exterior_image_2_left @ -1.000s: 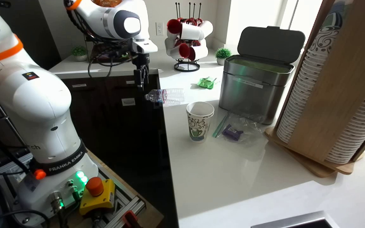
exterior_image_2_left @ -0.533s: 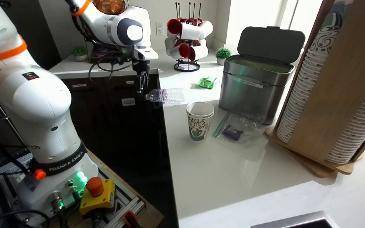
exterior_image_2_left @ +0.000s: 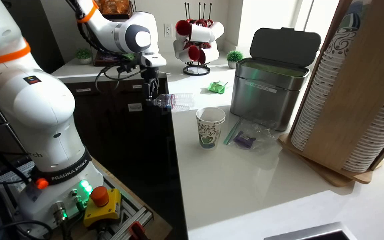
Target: Put the plastic bottle into the coffee cup
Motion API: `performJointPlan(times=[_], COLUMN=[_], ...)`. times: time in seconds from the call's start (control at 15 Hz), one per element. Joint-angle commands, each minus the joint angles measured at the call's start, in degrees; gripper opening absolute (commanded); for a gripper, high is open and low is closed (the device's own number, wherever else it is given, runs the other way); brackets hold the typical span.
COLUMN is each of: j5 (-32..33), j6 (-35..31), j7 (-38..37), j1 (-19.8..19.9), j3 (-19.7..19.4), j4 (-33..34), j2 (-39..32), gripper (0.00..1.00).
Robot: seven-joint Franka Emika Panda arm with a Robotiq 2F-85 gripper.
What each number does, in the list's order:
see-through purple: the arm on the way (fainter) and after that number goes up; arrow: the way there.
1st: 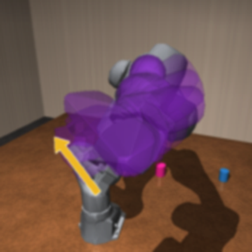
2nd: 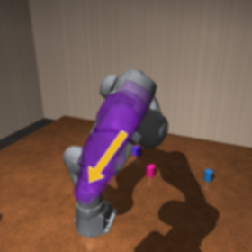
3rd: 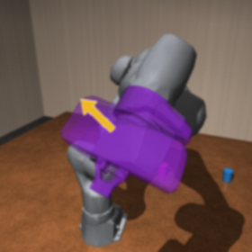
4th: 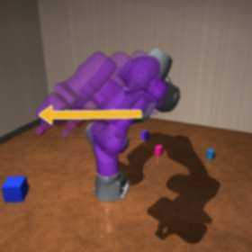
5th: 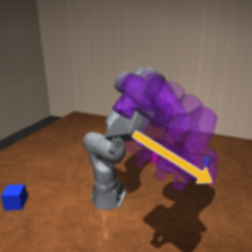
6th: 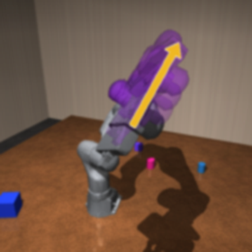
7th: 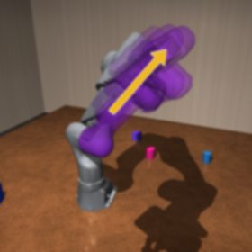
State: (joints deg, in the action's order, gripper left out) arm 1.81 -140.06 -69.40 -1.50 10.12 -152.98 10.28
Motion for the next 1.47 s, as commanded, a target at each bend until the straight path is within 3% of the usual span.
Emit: performJointPlan(times=[0.0,0.27,0.33,0.47,0.6,1.07,1.4], j5=[3.2,4.9,5.3,5.9,6.3,5.6,-1.2], j6=[-3.8,-5.4,-5.5,-5.7,-5.9,-5.5,-4.3], j7=[-4.4,-6.4,-6.8,-7.2,-7.5,-6.1,1.9], j1=[0.3,0.0,0.0,0.0,0.0,-0.1,-0.6], j3=[0.4,0.4,0.3,0.2,0.2,-0.5,-3.4], j4=[-1.6,-2.3,-2.4,-2.5,-2.8,-3.0,-3.3], j2=[-0.8,-1.6,-1.7,-2.0,-2.1,-1.3,1.4], gripper=[1.00,1.00,0.96,0.71,0.64,0.08,0.08])
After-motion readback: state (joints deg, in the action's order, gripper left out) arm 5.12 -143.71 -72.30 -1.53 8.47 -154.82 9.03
